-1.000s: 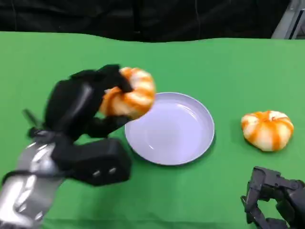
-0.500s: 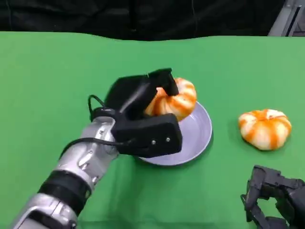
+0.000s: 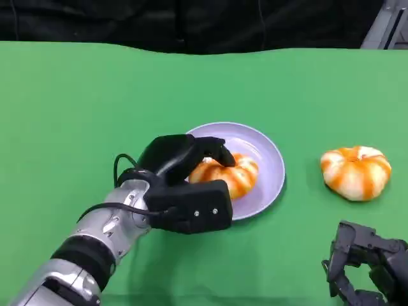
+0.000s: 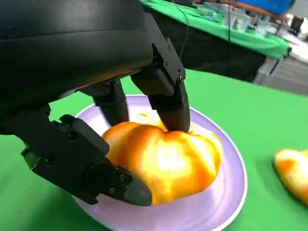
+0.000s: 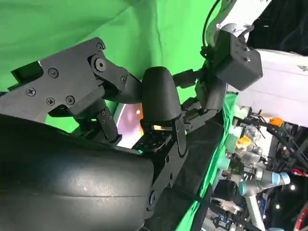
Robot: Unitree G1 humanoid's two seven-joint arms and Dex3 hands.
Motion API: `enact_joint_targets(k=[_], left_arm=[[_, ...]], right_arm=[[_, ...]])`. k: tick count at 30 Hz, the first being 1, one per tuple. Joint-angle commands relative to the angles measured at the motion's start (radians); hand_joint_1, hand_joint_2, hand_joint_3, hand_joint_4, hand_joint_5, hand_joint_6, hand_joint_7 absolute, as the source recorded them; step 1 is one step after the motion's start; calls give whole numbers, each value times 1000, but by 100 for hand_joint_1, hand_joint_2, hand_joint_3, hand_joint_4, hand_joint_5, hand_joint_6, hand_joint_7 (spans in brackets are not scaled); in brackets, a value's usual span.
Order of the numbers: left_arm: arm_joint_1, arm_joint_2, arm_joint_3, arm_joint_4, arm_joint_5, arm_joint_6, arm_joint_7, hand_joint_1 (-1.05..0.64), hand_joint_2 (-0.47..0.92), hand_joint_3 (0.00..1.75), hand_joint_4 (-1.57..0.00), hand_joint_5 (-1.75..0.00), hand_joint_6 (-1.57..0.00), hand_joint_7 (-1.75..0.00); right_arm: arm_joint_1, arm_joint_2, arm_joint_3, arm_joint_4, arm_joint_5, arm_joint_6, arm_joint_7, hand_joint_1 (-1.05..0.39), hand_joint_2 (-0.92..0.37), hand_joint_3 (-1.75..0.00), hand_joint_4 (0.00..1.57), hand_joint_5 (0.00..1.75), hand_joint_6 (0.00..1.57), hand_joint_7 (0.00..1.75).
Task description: Grasp the bread from the table and place it into the plate.
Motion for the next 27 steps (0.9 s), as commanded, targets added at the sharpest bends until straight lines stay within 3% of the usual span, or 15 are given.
enact_joint_targets(k=[1, 3, 6, 8, 11, 13, 15, 16, 18, 19, 20, 21, 22, 24, 27], left_arm=[[26, 33, -14, -83, 25, 30, 21, -76, 92, 33, -33, -1, -51, 0], [34, 40, -19, -107, 40, 35, 38, -89, 92, 45, -14, 0, -38, 0], [66, 82, -29, -229, 75, 79, 3, -102, 92, 69, -2, 0, -11, 0], [105, 104, 0, -326, 36, 97, -55, -104, 92, 75, -1, 0, -3, 0], [172, 124, 61, -474, -48, 134, -141, -104, 92, 74, 0, 0, -2, -1], [243, 119, 136, -613, -157, 178, -201, -84, 92, 52, 0, 0, -16, -4], [311, 112, 205, -738, -272, 216, -258, -47, 92, 29, -23, -7, -40, -8], [355, 119, 239, -812, -329, 229, -289, -17, 92, 40, -56, -14, -68, -12], [420, 138, 279, -925, -386, 254, -332, 1, 91, 52, -90, -14, -95, -10], [458, 150, 299, -980, -414, 267, -355, 4, 82, 70, -113, -19, -115, -11], [498, 160, 320, -1030, -454, 283, -384, 5, 73, 85, -122, -32, -126, -13], [525, 166, 335, -1066, -482, 298, -406, 5, 66, 96, -116, -68, -132, -22], [576, 172, 358, -1130, -540, 329, -439, 5, 61, 105, -106, -106, -125, -51], [667, 180, 392, -1259, -642, 413, -494, 5, 53, 122, -91, -154, -95, -124], [811, 220, 432, -1397, -742, 479, -566, 8, 50, 131, -85, -168, -86, -147]], right_arm=[[2, -10, -10, 2, -1, -16, -8, -15, -66, -100, 82, 175, 70, 168], [1, -8, -8, 3, 2, -14, -8, -14, -66, -101, 82, 175, 70, 168], [-2, -7, -6, 7, 1, -11, -8, -14, -66, -101, 82, 175, 70, 168], [-1, -8, -4, 4, 0, -7, -9, -14, -66, -101, 82, 175, 70, 168], [0, -8, -5, 3, -7, -10, -15, -14, -66, -101, 82, 175, 70, 168], [0, -7, -6, 8, 1, -15, -13, -15, -65, -100, 81, 175, 70, 168], [0, -9, -7, 8, 6, -12, -12, -14, -65, -101, 81, 175, 70, 168], [-1, -10, -8, 9, 6, -11, -12, -14, -65, -102, 81, 175, 70, 168], [-5, -12, -10, 10, 11, -4, -11, -14, -65, -102, 81, 175, 71, 168], [-8, -12, -10, 14, 15, -2, -8, -15, -65, -102, 81, 175, 71, 167], [-13, -14, -10, 21, 20, -6, -2, -15, -64, -102, 81, 175, 71, 167], [-16, -16, -10, 27, 24, -9, 4, -15, -64, -102, 81, 175, 70, 167], [-19, -17, -12, 31, 18, -10, 0, -15, -64, -102, 81, 175, 70, 167], [-25, -19, -16, 40, 3, -16, -9, -16, -64, -101, 81, 175, 70, 168], [-35, -19, -21, 58, 13, -19, -2, -16, -64, -100, 82, 175, 70, 167]])
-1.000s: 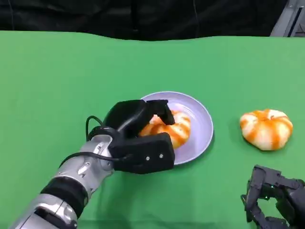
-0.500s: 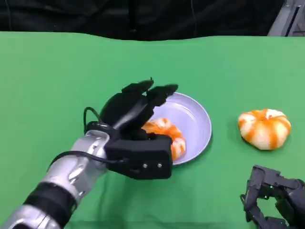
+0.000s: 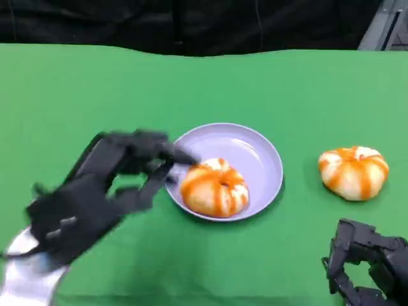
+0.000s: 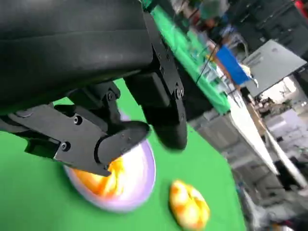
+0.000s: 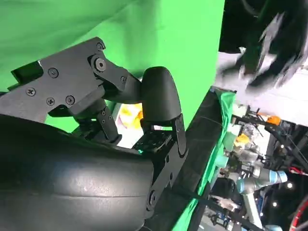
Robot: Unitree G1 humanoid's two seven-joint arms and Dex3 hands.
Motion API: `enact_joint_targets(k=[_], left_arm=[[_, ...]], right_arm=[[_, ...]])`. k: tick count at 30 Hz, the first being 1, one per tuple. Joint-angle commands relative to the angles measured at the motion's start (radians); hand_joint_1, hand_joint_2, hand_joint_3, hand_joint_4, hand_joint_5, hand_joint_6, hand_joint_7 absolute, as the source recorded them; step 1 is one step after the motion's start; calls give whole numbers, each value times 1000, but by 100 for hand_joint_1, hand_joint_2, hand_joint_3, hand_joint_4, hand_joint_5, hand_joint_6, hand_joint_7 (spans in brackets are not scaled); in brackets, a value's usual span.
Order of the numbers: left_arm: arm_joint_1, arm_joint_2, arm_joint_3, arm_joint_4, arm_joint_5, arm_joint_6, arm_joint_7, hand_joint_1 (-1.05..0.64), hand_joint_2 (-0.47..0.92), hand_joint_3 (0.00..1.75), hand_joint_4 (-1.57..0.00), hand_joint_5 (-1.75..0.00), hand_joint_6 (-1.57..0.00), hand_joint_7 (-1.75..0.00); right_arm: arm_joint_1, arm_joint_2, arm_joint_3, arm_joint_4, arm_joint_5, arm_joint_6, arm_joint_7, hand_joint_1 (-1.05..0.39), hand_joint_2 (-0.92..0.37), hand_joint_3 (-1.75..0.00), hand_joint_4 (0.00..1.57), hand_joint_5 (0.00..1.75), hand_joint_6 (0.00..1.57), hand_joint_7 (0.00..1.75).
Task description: Grasp the bread from the table and place it into the plate.
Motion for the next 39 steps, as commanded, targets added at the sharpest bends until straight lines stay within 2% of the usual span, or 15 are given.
enact_joint_targets(k=[1, 5, 7, 10, 13, 18, 26, 39], left_arm=[[197, 65, 60, -171, -118, 65, -97, 10, 50, 131, -84, -168, -85, -148], [362, 69, 102, -163, -201, 11, -156, 12, 51, 133, -79, -173, -80, -153], [393, 66, 112, -153, -219, -7, -168, 12, 50, 134, -78, -174, -78, -156], [440, 5, 152, -44, -331, -54, -205, 16, 57, 131, -81, -175, -75, -164], [436, -32, 181, 46, -405, -86, -242, 20, 63, 130, -91, -175, -77, -174], [410, -38, 208, 109, -435, -109, -277, 19, 66, 126, -95, -175, -78, -175], [402, -28, 219, 101, -453, -79, -292, 18, 73, 114, -94, -175, -78, -175], [379, -29, 220, 116, -457, -79, -310, 14, 73, 111, -93, -175, -77, -175]], right_arm=[[-15, -17, -20, 31, 17, -13, 6, -17, -64, -100, 82, 175, 70, 167], [-26, -21, -27, 46, 25, -4, 15, -17, -64, -99, 81, 175, 70, 166], [-29, -21, -31, 50, 27, -1, 20, -17, -64, -99, 81, 175, 70, 165], [-43, -29, -37, 71, 24, -6, 29, -17, -64, -99, 80, 175, 70, 165], [-53, -30, -40, 91, 31, -19, 38, -17, -63, -99, 80, 175, 70, 165], [-47, -28, -39, 86, 52, -7, 54, -18, -63, -100, 80, 175, 69, 164], [-30, -20, -38, 69, 61, -26, 57, -17, -63, -102, 81, 175, 71, 163], [-13, -34, -43, 47, 32, -32, 46, -16, -64, -102, 82, 175, 71, 165]])
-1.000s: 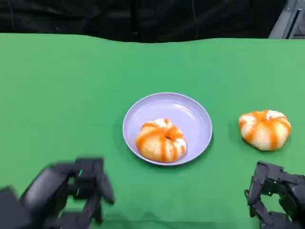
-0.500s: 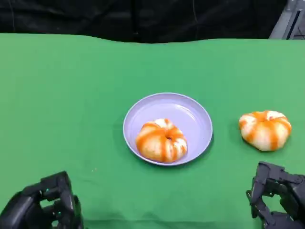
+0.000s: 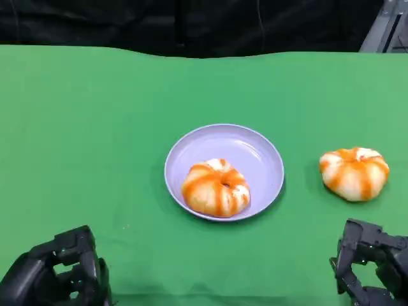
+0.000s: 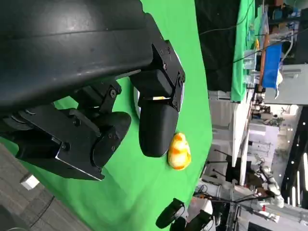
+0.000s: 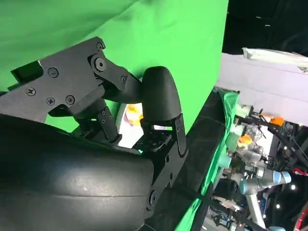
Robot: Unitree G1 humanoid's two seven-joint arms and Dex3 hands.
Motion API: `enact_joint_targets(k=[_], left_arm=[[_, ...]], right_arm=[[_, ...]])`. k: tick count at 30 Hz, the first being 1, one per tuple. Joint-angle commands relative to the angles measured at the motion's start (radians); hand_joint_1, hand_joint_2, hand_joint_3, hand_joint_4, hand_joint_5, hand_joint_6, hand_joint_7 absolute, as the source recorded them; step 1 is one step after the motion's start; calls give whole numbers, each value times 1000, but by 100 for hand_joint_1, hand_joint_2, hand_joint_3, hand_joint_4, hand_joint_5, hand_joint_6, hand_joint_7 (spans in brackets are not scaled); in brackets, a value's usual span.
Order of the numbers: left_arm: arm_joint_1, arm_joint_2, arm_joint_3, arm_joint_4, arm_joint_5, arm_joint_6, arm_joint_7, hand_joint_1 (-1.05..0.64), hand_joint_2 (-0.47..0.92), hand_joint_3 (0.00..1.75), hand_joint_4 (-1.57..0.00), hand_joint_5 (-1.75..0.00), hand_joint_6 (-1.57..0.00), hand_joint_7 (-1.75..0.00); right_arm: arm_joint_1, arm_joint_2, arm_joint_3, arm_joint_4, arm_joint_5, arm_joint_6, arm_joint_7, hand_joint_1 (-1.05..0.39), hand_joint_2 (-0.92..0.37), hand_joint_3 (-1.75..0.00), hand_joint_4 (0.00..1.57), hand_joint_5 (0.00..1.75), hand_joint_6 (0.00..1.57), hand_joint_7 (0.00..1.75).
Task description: Grasp the bread from the table and place it into the plate.
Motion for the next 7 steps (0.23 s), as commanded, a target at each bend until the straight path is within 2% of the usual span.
enact_joint_targets(k=[1, 7], left_arm=[[-18, 15, 9, 16, -13, -1, -27, 14, 73, 111, -93, -175, -77, -175], [-18, 16, 7, 5, -1, 7, -24, 15, 72, 112, -92, -175, -77, -175]], right_arm=[[3, -21, -16, -1, -1, -20, -4, -15, -64, -102, 82, 175, 71, 165], [10, -22, -14, -13, 19, 0, 5, -17, -64, -102, 81, 175, 71, 165]])
